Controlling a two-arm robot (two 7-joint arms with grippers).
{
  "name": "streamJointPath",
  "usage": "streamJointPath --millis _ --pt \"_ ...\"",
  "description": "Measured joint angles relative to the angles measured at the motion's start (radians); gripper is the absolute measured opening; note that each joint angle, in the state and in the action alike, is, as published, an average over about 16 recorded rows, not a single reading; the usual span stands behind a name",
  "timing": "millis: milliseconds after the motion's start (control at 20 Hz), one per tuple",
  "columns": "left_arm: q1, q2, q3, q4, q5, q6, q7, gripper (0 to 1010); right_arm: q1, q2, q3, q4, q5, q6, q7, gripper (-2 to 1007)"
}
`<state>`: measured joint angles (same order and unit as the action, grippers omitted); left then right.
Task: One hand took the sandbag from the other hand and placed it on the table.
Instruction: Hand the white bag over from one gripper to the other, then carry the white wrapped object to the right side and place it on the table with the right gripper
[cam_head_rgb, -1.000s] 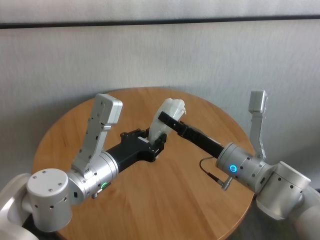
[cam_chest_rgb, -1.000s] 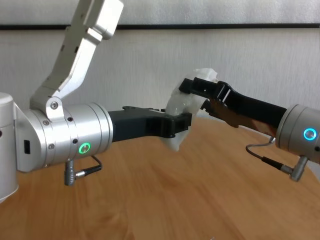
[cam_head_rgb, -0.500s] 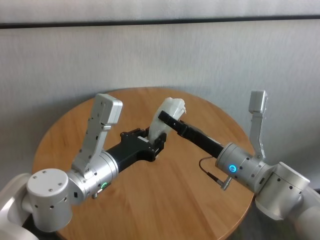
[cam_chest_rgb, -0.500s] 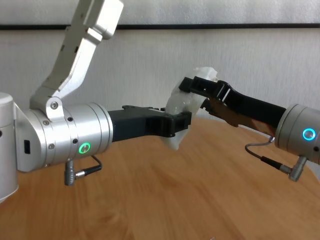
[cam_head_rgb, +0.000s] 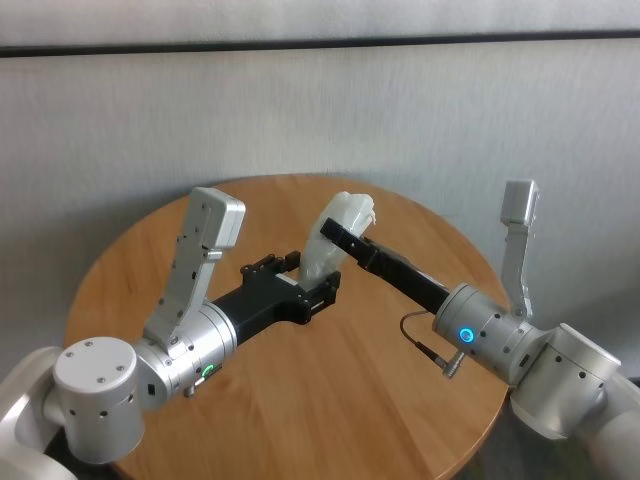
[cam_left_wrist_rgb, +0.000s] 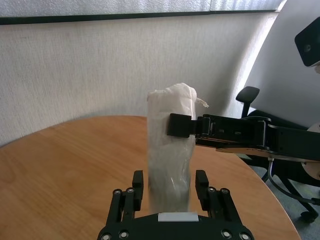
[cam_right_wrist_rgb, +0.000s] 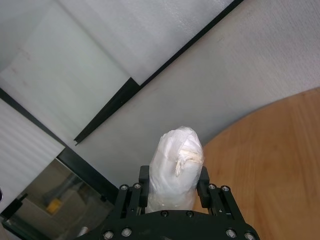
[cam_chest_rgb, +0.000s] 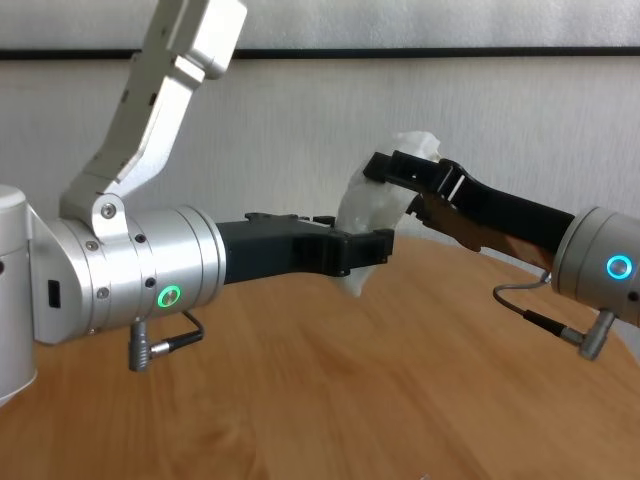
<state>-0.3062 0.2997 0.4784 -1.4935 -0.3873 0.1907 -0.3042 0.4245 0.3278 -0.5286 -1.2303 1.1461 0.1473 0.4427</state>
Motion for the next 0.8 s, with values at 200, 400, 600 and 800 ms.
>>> streamJointPath --millis 200,400,600,800 --pt "0.003 -0.003 -0.007 -0.001 0.005 0.003 0.021 790 0.000 0.005 0.003 -0.002 -0.011 -0.013 -0.014 545" --pt "0.010 -0.012 -0.022 -0.006 0.025 0.010 0.072 895 -0.004 0.017 0.015 -0.013 -0.029 -0.030 -0.035 545" --pt "0.021 -0.029 -0.044 -0.014 0.052 0.020 0.139 961 -0.015 0.038 0.035 -0.037 -0.053 -0.049 -0.062 545" --pt "0.034 -0.051 -0.071 -0.026 0.084 0.032 0.217 994 -0.035 0.070 0.062 -0.077 -0.078 -0.063 -0.095 545"
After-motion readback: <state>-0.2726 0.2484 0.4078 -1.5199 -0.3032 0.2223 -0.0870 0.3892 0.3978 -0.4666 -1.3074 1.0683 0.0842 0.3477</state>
